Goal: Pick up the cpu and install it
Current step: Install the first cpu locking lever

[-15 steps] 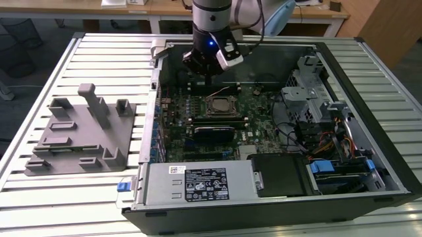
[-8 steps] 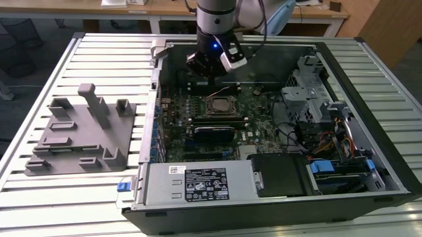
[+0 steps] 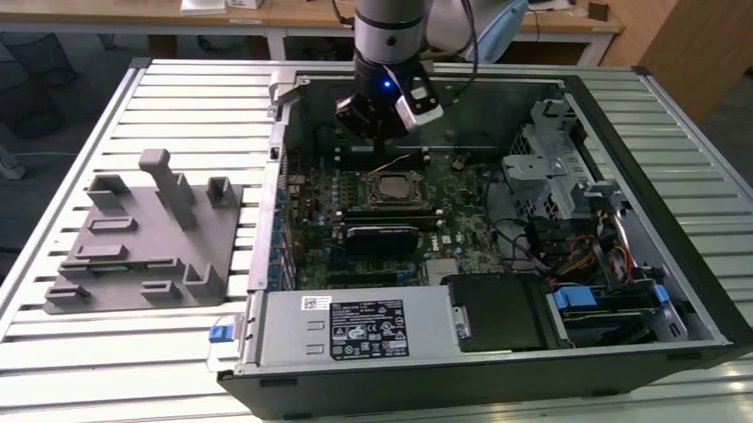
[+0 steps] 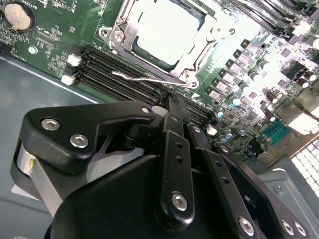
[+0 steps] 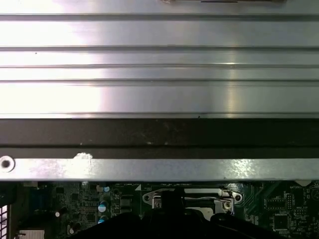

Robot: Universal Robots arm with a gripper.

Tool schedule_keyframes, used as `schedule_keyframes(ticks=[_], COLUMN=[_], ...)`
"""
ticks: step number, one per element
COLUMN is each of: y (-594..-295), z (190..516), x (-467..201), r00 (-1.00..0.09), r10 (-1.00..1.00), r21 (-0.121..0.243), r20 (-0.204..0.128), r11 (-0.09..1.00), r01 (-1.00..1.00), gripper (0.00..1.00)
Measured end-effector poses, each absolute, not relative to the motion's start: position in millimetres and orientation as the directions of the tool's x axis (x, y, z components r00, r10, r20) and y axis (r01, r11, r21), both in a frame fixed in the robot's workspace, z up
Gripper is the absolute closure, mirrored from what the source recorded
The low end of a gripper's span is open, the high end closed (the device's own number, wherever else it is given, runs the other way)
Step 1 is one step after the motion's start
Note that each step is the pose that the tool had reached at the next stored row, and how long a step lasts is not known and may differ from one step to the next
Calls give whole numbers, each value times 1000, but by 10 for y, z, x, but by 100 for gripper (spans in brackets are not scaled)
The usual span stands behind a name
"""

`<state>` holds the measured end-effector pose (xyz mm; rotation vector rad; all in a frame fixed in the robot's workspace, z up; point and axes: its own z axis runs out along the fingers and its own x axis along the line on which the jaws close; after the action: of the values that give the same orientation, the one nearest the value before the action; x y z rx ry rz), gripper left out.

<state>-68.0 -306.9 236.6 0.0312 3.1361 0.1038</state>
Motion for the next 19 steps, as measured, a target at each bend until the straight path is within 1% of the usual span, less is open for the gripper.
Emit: schedule_keyframes(ticks=[19], y=[-3056], z=[2260], x=[-542], r00=[-1000], r10=[16], r21=[65], r20=[-2], r11=[998], r01=[16], gripper=[89])
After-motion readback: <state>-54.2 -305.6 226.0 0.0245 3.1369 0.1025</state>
